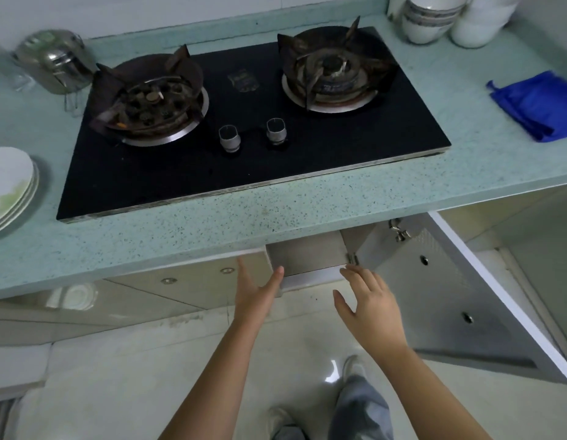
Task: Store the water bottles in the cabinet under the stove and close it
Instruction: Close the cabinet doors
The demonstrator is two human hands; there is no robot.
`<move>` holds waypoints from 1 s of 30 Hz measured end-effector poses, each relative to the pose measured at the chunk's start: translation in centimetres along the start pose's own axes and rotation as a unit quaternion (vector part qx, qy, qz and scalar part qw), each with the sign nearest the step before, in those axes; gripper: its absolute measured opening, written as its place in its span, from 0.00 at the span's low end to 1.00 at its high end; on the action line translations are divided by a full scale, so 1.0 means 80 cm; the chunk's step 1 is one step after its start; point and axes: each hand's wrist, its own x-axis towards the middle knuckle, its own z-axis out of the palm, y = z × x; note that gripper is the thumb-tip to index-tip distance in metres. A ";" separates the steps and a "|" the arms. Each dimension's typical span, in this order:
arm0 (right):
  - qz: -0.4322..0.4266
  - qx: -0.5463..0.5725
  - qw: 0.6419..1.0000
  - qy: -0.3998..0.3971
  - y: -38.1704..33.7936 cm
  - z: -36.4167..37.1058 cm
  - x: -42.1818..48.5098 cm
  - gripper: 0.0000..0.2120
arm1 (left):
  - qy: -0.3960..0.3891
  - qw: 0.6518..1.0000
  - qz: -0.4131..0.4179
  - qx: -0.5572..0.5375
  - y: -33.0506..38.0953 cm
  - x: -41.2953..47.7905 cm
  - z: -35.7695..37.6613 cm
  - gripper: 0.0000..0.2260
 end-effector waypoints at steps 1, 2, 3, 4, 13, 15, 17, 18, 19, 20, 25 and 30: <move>0.015 0.002 1.000 0.000 0.010 -0.009 -0.007 0.17 | -0.001 1.000 0.009 0.029 0.001 -0.011 0.004 0.43; 0.031 0.003 0.999 0.005 0.021 -0.019 -0.014 0.17 | -0.003 0.998 0.026 0.059 0.003 -0.023 0.011 0.40; 0.048 0.002 0.999 0.015 0.033 -0.030 -0.022 0.17 | -0.004 0.995 0.050 0.090 0.007 -0.036 0.019 0.38; 0.068 -0.001 0.997 0.027 0.046 -0.041 -0.030 0.16 | -0.005 0.989 0.078 0.123 0.011 -0.048 0.027 0.35; 0.254 -0.018 0.961 0.111 0.166 -0.121 -0.080 0.19 | -0.033 0.905 0.280 0.317 0.028 -0.117 0.097 0.25; 0.279 -0.024 0.954 0.107 0.190 -0.124 -0.088 0.21 | -0.038 0.894 0.292 0.337 0.026 -0.123 0.104 0.24; 0.309 -0.021 0.947 0.090 0.209 -0.124 -0.097 0.22 | -0.043 0.886 0.299 0.353 0.023 -0.128 0.110 0.24; 0.323 -0.013 0.943 0.081 0.216 -0.123 -0.101 0.22 | -0.044 0.881 0.305 0.360 0.021 -0.129 0.113 0.24; 0.334 -0.003 0.940 0.070 0.221 -0.123 -0.105 0.23 | -0.049 0.877 0.307 0.366 0.020 -0.131 0.116 0.24; 0.343 0.003 0.938 0.054 0.223 -0.122 -0.108 0.23 | -0.055 0.875 0.306 0.370 0.020 -0.133 0.118 0.24; 0.347 -0.002 0.937 0.051 0.220 -0.114 -0.113 0.24 | -0.067 0.868 0.317 0.376 0.008 -0.139 0.120 0.25; 0.338 -0.015 0.939 0.052 0.205 -0.104 -0.115 0.25 | -0.080 0.869 0.304 0.383 -0.016 -0.151 0.104 0.26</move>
